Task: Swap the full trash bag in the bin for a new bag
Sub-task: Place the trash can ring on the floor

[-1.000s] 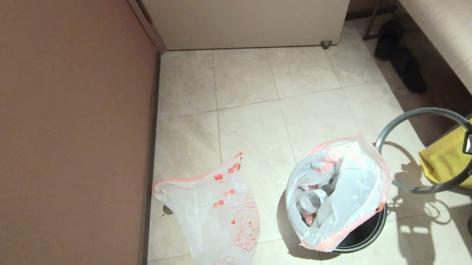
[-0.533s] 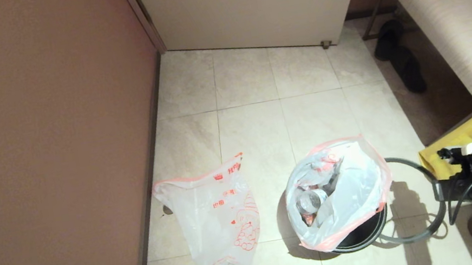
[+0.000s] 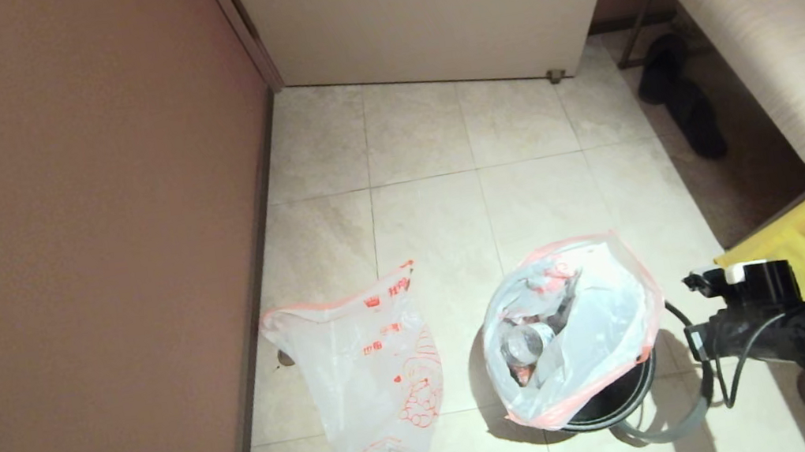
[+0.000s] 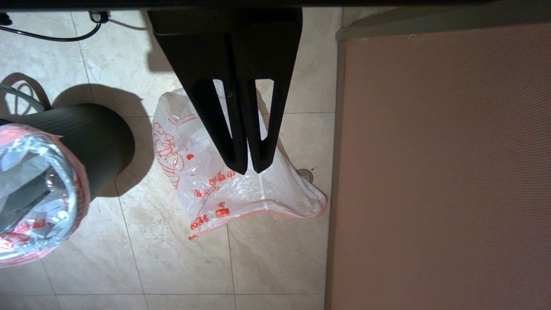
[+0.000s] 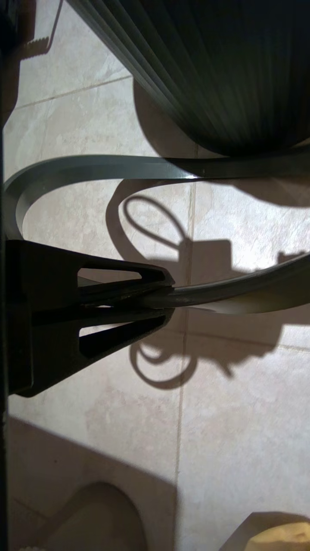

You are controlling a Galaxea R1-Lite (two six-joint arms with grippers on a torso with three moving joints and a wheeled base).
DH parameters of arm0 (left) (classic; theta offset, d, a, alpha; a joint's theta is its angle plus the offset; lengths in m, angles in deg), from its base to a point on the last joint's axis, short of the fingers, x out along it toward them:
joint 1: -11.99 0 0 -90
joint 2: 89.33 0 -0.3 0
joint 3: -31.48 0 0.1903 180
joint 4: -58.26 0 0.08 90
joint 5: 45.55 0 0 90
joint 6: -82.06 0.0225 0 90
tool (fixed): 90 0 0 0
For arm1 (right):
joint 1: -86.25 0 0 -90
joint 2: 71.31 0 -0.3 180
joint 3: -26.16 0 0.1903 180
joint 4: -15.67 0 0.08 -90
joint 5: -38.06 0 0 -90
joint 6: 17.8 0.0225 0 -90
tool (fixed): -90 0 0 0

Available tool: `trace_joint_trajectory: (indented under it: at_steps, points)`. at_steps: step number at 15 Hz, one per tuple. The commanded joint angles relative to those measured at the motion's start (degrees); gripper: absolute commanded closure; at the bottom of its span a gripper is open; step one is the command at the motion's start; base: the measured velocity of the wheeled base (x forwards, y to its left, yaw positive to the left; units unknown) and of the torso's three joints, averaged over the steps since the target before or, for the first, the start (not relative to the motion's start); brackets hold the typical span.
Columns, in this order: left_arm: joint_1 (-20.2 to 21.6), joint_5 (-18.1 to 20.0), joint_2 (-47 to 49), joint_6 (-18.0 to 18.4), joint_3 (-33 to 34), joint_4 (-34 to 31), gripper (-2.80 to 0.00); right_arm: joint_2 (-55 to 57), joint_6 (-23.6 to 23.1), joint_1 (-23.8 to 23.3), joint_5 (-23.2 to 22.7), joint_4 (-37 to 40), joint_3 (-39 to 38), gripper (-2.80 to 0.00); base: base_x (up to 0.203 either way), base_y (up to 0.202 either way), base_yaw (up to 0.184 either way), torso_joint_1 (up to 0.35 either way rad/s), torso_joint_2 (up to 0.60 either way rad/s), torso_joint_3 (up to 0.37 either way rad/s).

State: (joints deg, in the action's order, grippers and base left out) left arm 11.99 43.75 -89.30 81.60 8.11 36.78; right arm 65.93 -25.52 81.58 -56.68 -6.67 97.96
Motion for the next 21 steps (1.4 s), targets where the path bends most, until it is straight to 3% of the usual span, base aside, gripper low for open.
trace_joint_trajectory:
  at_steps: [1, 4, 8, 13, 14, 21]
  points:
    - [0.0, 0.0, 0.0, -0.1, 0.0, 0.0, 0.00, 0.0, 0.6, 2.5, 0.3, -0.2, 0.2, 0.00, 0.000, 0.000, 0.000, 0.000, 0.00, 0.000]
    - [0.0, -0.1, 0.0, -0.1, 0.0, 0.0, 0.00, 0.3, 0.9, 3.5, 2.3, -0.2, 1.4, 0.00, 0.000, 0.000, 0.000, 0.000, 0.00, 0.000]
    - [0.0, 0.0, 0.0, -0.1, 0.0, 0.0, 0.00, 2.2, -2.6, -2.7, 2.4, -0.4, 3.0, 0.00, 0.000, 0.000, 0.000, 0.000, 0.00, 0.000]
    - [0.0, 0.0, 0.0, -0.1, 0.0, 0.0, 0.00, 8.0, -5.2, -6.8, 1.8, -10.8, 3.1, 0.00, 0.000, 0.000, 0.000, 0.000, 0.00, 0.000]
    - [0.0, 0.0, 0.0, -0.1, 0.0, 0.0, 0.00, 8.0, -5.3, -7.1, 1.7, -11.2, 3.0, -2.80, 0.000, 0.000, 0.000, 0.000, 0.00, 0.000]
    - [0.0, 0.0, 0.0, -0.1, 0.0, 0.0, 0.00, -6.9, -4.9, -7.2, 1.6, -12.2, -7.5, -2.80, 0.000, 0.000, 0.000, 0.000, 0.00, 0.000]
